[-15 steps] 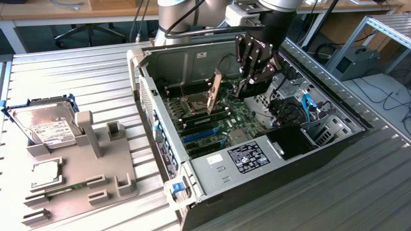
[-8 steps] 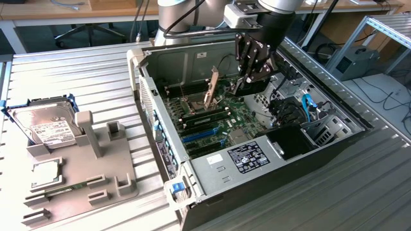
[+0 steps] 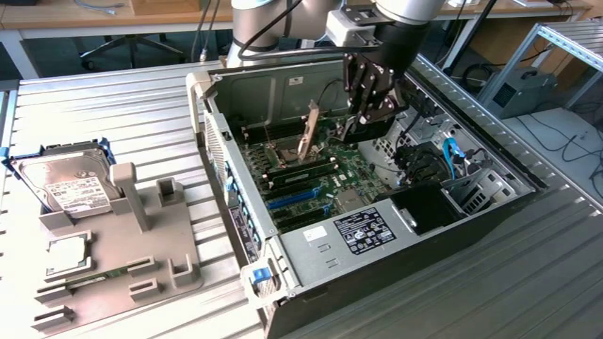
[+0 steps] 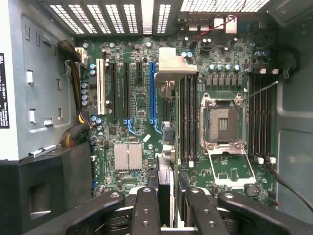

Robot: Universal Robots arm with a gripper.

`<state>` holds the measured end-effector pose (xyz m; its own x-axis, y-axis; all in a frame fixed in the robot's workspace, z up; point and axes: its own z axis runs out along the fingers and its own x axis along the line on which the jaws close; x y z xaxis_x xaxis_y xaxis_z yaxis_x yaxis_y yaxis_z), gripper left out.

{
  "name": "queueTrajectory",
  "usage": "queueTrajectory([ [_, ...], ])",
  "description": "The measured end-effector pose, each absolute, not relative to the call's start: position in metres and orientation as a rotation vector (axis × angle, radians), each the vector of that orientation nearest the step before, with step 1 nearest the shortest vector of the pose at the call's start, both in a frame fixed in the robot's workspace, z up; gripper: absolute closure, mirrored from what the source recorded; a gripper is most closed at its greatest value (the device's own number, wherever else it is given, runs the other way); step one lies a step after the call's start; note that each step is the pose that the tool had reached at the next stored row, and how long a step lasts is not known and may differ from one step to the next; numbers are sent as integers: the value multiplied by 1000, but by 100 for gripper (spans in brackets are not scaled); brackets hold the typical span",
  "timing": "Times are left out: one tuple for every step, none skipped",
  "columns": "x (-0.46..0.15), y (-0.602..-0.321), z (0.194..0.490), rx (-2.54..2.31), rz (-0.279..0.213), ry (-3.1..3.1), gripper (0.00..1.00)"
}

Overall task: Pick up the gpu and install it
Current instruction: 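Insert the gpu into the slot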

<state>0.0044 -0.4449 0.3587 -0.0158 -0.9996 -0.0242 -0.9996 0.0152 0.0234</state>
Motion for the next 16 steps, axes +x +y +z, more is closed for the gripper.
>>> queueTrajectory([
  [4,-445,358,-2203,53,2238,74],
  [4,-445,358,-2203,53,2238,74],
  [4,-445,358,-2203,53,2238,74],
  [4,-445,357,-2203,53,2238,74],
  [4,-445,357,-2203,53,2238,74],
  [3,-446,357,-2203,53,2238,74],
  [3,-446,356,-2203,53,2238,74],
  [2,-446,356,-2203,53,2238,74],
  [2,-446,356,-2203,53,2238,74],
  [2,-446,356,-2203,53,2238,74],
  [1,-446,356,-2203,53,2238,74],
  [1,-446,356,-2203,53,2238,74],
  [0,-447,355,-2203,53,2238,74],
  [0,-447,355,-2203,53,2238,74],
  [0,-447,355,-2203,53,2237,74],
  [0,-447,355,-2203,53,2237,74],
])
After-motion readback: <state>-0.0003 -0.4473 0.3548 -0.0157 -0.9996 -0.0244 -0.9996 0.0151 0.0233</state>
